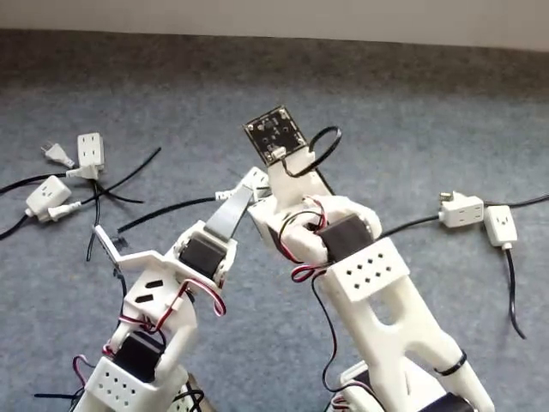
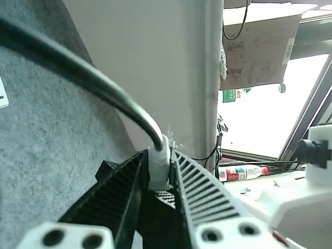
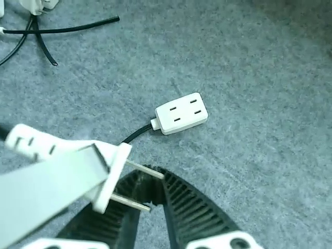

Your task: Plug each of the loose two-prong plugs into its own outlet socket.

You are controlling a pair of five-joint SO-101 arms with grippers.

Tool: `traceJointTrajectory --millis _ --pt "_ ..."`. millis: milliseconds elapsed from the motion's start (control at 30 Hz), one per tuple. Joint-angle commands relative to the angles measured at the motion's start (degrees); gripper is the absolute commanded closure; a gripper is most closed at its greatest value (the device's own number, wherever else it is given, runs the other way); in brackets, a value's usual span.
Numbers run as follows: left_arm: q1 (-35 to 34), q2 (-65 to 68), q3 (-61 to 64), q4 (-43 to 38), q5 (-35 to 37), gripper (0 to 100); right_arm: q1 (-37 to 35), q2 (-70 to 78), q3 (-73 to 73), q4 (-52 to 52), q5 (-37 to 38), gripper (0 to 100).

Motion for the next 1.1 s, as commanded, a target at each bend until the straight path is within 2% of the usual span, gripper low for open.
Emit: traceJointTrajectory --millis 0,300,467,733,867,1067 --pt "1.5 -0.1 0.9 0.4 0.6 99 3.3 0.1 -6.1 -0.4 0.5 99.1" --pt "2.5 -0.4 0.9 2.3 0.1 99 5.3 0.6 -8.0 -0.5 3.8 99.1" --pt "6.8 -0.4 0.9 3.9 -6.9 99 5.1 0.1 -7.6 -0.5 3.8 99.1" --pt "5.3 -0.4 0.9 3.9 -6.9 99 5.5 0.1 -7.4 0.8 4.0 99.1" --pt "0.5 -0.4 0.9 3.9 -6.9 99 9.5 0.1 -7.3 8.0 4.0 99.1" --pt "-3.3 -0.3 0.8 3.9 -6.8 99 20.2 0.2 -7.3 14.8 3.8 99.1"
